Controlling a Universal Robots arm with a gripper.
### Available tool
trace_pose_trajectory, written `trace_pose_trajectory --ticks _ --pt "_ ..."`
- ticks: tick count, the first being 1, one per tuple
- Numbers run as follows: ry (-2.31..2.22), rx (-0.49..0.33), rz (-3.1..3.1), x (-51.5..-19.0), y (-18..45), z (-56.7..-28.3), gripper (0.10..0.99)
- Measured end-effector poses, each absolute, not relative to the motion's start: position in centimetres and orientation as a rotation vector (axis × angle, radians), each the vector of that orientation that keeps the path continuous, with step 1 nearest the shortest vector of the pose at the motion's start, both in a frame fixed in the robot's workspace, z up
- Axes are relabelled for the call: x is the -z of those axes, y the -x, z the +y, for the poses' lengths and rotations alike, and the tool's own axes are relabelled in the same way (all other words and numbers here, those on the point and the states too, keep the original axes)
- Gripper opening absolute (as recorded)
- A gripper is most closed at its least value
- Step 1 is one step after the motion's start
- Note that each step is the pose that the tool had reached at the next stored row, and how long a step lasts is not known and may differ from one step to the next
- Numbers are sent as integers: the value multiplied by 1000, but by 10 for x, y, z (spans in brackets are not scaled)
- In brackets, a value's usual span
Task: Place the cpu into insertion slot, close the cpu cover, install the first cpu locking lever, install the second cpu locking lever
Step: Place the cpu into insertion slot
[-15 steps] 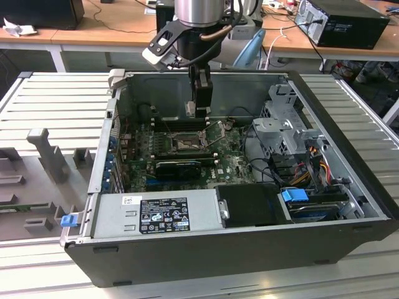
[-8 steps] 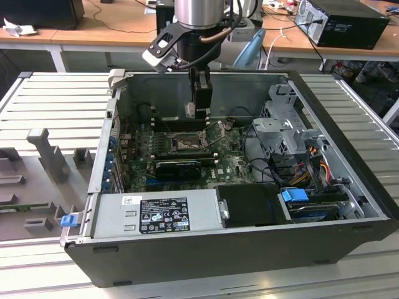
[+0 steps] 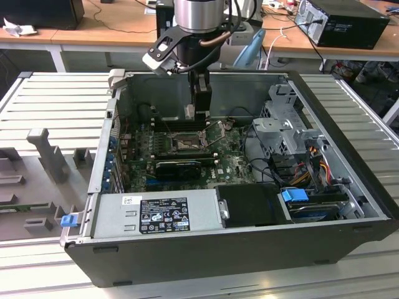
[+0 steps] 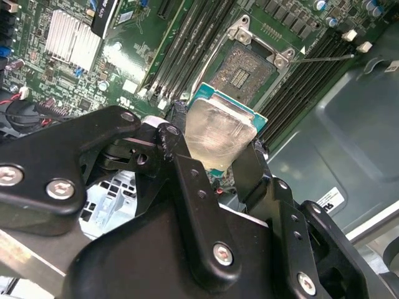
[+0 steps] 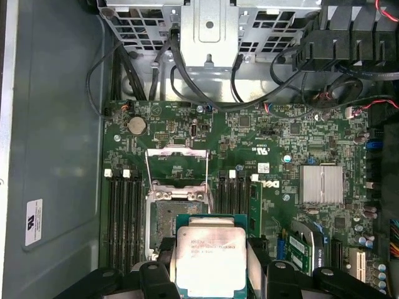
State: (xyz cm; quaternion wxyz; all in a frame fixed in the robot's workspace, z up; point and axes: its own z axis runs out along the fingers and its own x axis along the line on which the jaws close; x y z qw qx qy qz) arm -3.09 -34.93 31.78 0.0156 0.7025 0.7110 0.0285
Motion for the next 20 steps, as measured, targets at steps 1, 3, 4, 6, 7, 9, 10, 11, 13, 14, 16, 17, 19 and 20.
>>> trace_pose_trajectory --ticks 1,3,4,6,7,9,10,11,13,14,16,17,19,20 --pt "-2185 -88 2212 -317 31 -349 541" --pt "-2187 -87 2212 -316 31 -349 541" --pt "-2187 -86 2212 -315 31 -349 541" --pt "-2188 -86 2211 -313 31 -349 541" --pt "-2189 -86 2211 -312 31 -349 541" --pt "-2189 -85 2211 -310 31 -349 541" --pt "-2190 -84 2212 -309 31 -349 541" --pt "-2190 -83 2212 -307 31 -349 541" --pt "-2190 -84 2212 -305 31 -349 541" --pt "-2190 -84 2212 -304 31 -349 541" --pt "-2190 -84 2212 -300 31 -349 541" --pt "-2190 -84 2212 -297 31 -349 541" --pt "-2190 -84 2212 -290 31 -349 541" --pt "-2190 -84 2212 -287 31 -349 541"
